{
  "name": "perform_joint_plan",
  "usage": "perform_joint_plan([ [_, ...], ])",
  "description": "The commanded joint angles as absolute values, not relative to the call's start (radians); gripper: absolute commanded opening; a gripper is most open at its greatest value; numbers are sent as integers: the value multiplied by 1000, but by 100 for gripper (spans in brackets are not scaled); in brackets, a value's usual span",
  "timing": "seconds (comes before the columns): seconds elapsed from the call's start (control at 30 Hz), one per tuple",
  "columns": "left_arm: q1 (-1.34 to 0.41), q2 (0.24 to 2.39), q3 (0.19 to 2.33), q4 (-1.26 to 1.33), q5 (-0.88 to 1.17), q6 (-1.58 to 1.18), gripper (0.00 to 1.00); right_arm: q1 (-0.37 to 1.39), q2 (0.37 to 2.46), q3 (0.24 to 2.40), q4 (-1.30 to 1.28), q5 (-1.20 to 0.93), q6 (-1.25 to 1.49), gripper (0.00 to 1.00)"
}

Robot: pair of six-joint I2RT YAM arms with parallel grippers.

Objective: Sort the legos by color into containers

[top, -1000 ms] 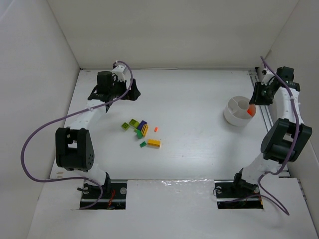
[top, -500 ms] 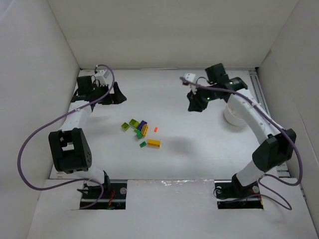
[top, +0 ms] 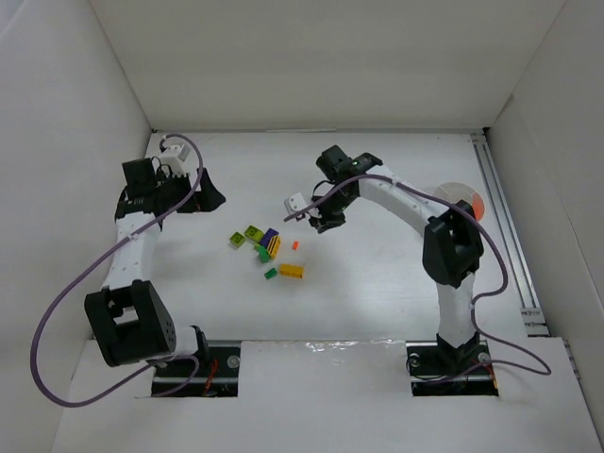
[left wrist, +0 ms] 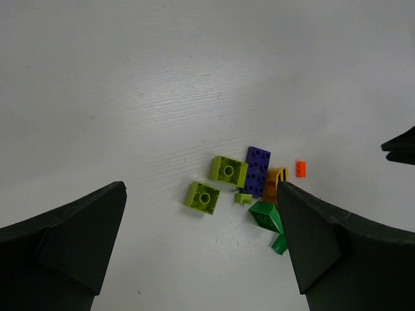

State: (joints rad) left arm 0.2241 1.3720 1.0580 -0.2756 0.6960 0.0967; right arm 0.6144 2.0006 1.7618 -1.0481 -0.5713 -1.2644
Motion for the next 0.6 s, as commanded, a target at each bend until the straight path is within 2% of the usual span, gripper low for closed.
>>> perform_joint_plan([
  [0.0, 225, 1287, 999, -278, 695, 115, 100, 676, 2038, 1847, -1115, -588, -1485, 22],
  [0.17, 235, 1218, 965, -281, 661, 126, 100, 732, 2106, 1890, -1092, -552, -1539, 22],
  [0.37, 314, 1206, 942, -290, 699, 126, 100, 781, 2172, 1940, -1082, -531, -1561, 33],
  [0.57, 413, 1268, 954, -290, 799, 117, 100, 810, 2209, 1959, -1071, -483, -1580, 34],
])
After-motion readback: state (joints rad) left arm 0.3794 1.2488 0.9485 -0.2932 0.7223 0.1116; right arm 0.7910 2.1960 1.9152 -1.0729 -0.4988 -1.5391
